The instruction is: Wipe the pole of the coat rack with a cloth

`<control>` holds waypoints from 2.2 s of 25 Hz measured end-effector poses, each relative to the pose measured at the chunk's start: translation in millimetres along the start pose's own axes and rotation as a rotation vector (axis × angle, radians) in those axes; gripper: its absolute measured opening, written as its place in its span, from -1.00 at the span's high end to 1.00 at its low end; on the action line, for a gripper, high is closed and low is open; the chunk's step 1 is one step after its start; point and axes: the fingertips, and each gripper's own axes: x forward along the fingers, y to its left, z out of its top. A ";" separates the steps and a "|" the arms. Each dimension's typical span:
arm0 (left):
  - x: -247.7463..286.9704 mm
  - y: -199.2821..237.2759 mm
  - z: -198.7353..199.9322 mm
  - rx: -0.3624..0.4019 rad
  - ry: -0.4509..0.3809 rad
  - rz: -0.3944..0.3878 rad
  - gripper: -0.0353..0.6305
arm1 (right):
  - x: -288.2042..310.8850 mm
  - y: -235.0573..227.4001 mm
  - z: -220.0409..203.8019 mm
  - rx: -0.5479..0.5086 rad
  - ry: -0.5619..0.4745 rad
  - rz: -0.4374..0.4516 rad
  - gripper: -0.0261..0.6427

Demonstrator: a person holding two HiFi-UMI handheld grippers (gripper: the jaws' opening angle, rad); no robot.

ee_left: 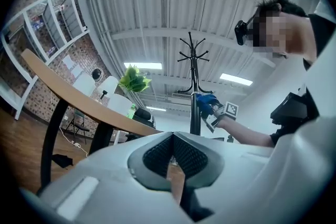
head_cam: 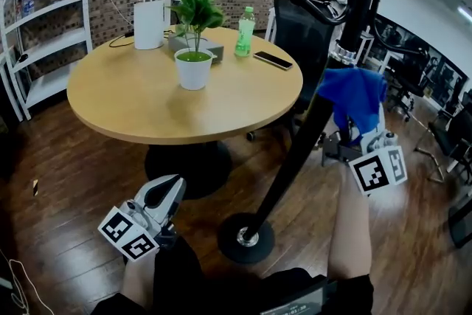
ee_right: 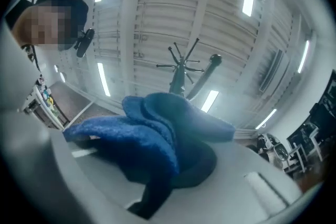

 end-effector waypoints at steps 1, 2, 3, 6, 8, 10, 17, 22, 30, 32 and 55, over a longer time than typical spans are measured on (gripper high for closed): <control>-0.4 1.7 -2.0 0.002 0.007 0.001 0.89 | -9.4 -8.2 -10.0 0.024 0.009 -0.042 0.86; -0.5 2.4 -5.0 0.004 0.017 0.001 0.89 | -20.6 -17.5 -24.6 0.058 0.030 -0.086 0.86; -0.7 2.8 -9.1 0.004 0.029 0.000 0.89 | -33.0 -25.6 -44.1 0.093 0.064 -0.122 0.86; -0.1 6.0 -25.6 -0.005 0.070 0.003 0.89 | -78.1 -36.2 -122.5 0.187 0.201 -0.177 0.86; 2.9 6.2 -39.1 -0.014 0.103 -0.004 0.89 | -117.7 -37.9 -182.8 0.263 0.304 -0.208 0.86; 5.3 4.5 -53.1 -0.019 0.139 -0.016 0.89 | -158.1 -33.4 -242.3 0.372 0.382 -0.214 0.86; 9.3 4.9 -99.1 -0.046 0.232 -0.025 0.89 | -307.4 -11.3 -408.1 0.604 0.669 -0.338 0.86; 2.3 4.7 -114.8 -0.066 0.260 -0.011 0.89 | -410.9 14.5 -490.2 0.771 0.822 -0.537 0.86; 0.6 5.7 -107.9 -0.049 0.247 0.003 0.89 | -410.4 18.6 -485.0 0.759 0.806 -0.573 0.86; 3.2 3.8 -105.7 -0.049 0.240 -0.004 0.89 | -366.1 4.6 -449.5 0.739 0.682 -0.520 0.86; -9.1 10.1 -2.7 -0.007 -0.006 -0.002 0.89 | 17.8 83.7 -28.4 -0.681 0.133 0.108 0.86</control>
